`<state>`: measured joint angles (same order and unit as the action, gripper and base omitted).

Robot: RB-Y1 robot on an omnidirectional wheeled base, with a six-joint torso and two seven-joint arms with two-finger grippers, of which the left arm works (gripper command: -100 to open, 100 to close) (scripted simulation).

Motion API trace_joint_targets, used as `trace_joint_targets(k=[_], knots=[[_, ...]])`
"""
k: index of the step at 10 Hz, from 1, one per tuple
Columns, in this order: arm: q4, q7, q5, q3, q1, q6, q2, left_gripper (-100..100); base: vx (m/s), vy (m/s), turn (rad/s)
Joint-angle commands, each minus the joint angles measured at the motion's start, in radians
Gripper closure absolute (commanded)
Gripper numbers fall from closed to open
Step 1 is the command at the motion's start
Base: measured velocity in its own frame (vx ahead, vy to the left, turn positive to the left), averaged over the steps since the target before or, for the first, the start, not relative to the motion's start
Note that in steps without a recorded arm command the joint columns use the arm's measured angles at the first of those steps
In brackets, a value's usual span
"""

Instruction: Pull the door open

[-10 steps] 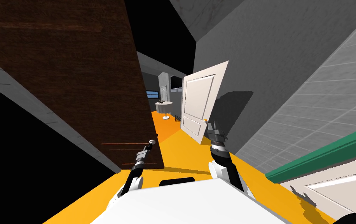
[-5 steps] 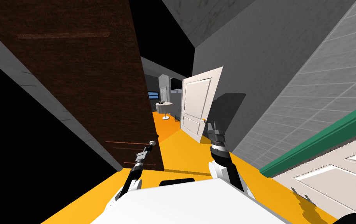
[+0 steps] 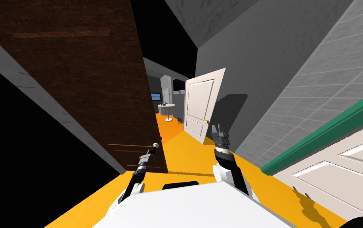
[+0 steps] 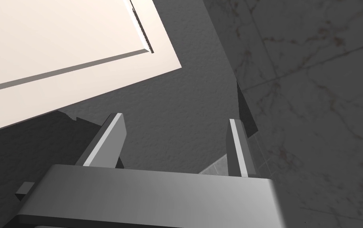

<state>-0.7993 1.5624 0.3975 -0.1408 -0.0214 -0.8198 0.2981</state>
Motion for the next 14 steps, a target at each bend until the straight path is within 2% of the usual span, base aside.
trace_joint_targets(k=[1,8,14], knots=[[-0.017,0.0,-0.011,-0.028,-0.01,0.018,-0.022,-100,-0.046,0.014,-0.002],[-0.021,0.017,-0.019,-0.047,-0.016,0.015,-0.015,-100,-0.034,0.017,-0.015],[-0.021,0.017,-0.019,-0.047,-0.016,0.015,-0.015,-100,-0.011,0.005,-0.004]])
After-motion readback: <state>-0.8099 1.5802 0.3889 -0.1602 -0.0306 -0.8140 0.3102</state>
